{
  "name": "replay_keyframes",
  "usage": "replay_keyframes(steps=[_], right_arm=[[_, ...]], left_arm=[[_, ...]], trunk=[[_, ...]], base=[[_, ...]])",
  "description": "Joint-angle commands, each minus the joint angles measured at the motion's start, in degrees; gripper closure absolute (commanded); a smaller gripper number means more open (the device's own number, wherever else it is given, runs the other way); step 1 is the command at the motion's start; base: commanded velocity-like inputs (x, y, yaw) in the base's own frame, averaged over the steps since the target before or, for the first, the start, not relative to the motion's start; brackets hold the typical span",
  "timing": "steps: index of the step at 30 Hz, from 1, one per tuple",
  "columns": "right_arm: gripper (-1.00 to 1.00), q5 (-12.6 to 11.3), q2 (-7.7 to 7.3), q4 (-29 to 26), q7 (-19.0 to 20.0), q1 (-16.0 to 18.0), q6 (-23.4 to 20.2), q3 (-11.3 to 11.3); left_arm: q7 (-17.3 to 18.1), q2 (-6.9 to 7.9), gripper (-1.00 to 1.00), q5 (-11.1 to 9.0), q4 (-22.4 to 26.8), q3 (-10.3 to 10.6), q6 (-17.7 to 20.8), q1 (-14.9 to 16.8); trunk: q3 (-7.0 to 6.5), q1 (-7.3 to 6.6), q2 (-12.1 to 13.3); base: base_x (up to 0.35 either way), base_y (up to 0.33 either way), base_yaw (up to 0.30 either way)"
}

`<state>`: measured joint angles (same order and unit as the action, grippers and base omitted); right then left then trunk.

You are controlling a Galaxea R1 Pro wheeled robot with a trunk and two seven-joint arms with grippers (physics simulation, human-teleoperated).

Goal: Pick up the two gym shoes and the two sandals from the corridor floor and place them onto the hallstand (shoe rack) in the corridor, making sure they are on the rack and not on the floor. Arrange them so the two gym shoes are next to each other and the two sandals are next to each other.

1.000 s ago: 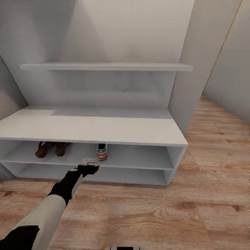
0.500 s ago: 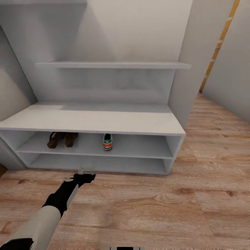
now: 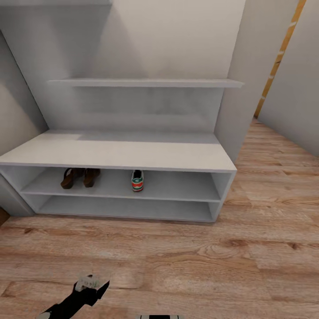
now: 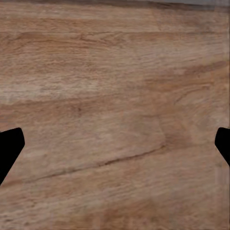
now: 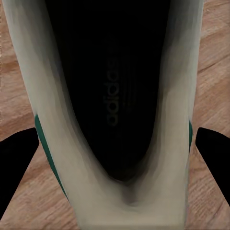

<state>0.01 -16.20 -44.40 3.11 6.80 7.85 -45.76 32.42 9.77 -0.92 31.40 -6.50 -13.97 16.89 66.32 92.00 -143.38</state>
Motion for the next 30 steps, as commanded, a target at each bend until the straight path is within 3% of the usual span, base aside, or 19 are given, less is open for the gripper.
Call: replay_keyframes(steps=[1, 3, 4, 6, 9, 30], right_arm=[[1.00, -0.01, 0.11, 0.02, 0.31, 0.05, 0.20, -0.21], [1.00, -0.01, 0.30, -0.03, 0.31, 0.05, 0.19, -0.21], [1.00, -0.06, 0.45, -0.01, 0.33, 0.05, 0.22, -0.21], [1.00, -0.07, 0.49, 0.04, 0.36, 0.05, 0.24, -0.21], [1.00, -0.18, 0.65, 0.81, 0.38, 0.05, 0.32, -0.20], [1.00, -0.19, 0.98, 3.66, 0.14, 0.05, 0.33, -0.20]], left_arm=[[2.25, 0.42, -1.00, -0.57, -0.09, -0.34, -0.35, -0.64], [6.22, 1.51, -1.00, -1.99, -0.30, -0.60, -0.92, -2.38], [8.78, 2.50, -1.00, -4.22, -0.53, -1.15, -2.14, -4.65], [9.42, 2.80, -1.00, -5.12, -0.60, -1.55, -3.38, -5.72], [10.69, 3.13, -1.00, -6.84, -0.72, -3.89, -9.42, -9.42], [10.44, 3.25, -1.00, -6.98, -0.74, -4.31, -9.31, -9.77]], trunk=[[0.04, -0.01, -0.02], [0.04, -0.01, -0.02], [0.04, -0.01, -0.02], [0.04, -0.01, -0.02], [0.04, -0.01, -0.02], [0.04, -0.01, -0.02]], base=[[0.000, 0.000, 0.000], [0.000, 0.000, 0.000], [0.000, 0.000, 0.000], [0.000, 0.000, 0.000], [-0.061, 0.035, 0.000], [-0.267, 0.216, 0.000]])
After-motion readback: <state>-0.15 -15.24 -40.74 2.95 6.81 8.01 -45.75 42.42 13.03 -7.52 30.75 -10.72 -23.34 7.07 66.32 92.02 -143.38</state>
